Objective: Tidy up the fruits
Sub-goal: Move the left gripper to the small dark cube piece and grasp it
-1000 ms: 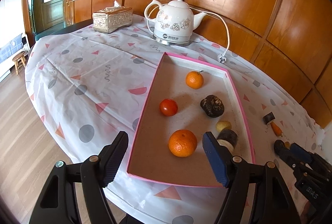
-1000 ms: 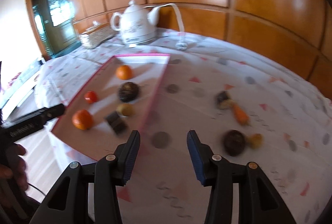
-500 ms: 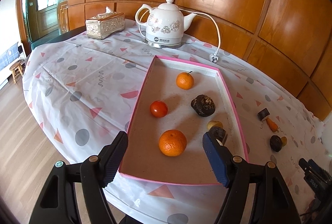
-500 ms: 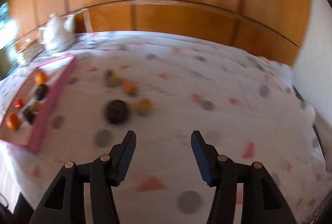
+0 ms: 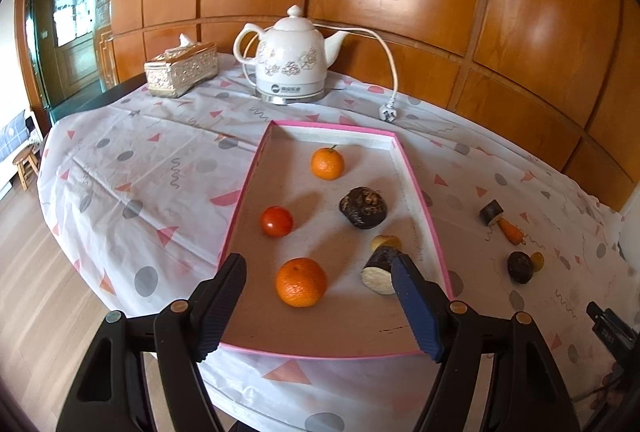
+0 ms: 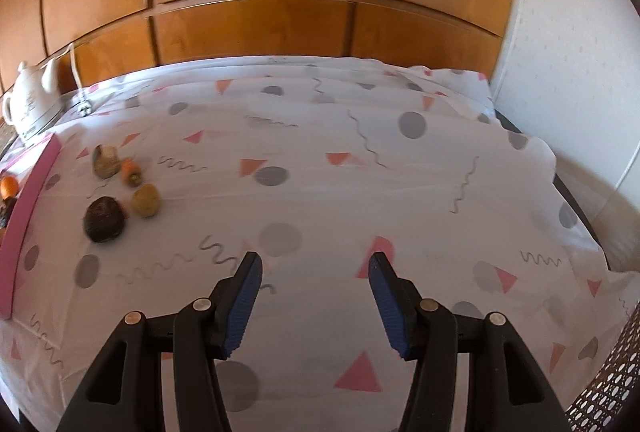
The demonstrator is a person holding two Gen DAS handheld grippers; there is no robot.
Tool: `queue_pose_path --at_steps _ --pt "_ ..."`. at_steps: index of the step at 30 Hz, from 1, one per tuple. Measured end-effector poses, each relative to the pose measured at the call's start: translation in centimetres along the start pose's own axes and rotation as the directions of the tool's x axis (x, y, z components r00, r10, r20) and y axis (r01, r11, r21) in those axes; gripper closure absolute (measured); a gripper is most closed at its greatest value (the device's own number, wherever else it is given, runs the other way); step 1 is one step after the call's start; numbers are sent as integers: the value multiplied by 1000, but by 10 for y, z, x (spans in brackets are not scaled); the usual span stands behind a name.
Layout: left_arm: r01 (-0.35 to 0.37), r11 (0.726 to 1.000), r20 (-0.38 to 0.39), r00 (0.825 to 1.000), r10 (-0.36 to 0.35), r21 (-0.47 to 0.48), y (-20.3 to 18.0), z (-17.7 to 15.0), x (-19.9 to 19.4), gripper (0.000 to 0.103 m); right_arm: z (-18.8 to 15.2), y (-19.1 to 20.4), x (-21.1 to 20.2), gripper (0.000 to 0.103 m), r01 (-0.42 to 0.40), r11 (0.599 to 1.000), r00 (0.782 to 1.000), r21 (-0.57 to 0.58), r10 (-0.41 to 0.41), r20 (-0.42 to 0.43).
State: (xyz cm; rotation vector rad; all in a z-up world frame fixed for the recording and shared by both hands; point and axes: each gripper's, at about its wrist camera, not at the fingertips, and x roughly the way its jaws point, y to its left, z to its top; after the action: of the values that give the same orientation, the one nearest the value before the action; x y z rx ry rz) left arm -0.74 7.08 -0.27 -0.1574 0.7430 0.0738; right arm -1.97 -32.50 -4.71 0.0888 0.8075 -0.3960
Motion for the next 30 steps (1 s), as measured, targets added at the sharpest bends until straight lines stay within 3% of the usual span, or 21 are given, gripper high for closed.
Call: queue_pose_path --at_steps 19,25,30 --pt "91 982 -46 995 -85 165 -51 7 8 28 -2 -38 24 46 121 988 993 93 -119 -24" --pt "199 959 -95 979 -183 201 -77 16 12 28 -4 -41 29 46 120 988 993 101 -118 -23" --pt "261 940 -175 959 -225 221 -103 20 26 28 -4 -41 31 46 113 988 994 105 -112 -17"
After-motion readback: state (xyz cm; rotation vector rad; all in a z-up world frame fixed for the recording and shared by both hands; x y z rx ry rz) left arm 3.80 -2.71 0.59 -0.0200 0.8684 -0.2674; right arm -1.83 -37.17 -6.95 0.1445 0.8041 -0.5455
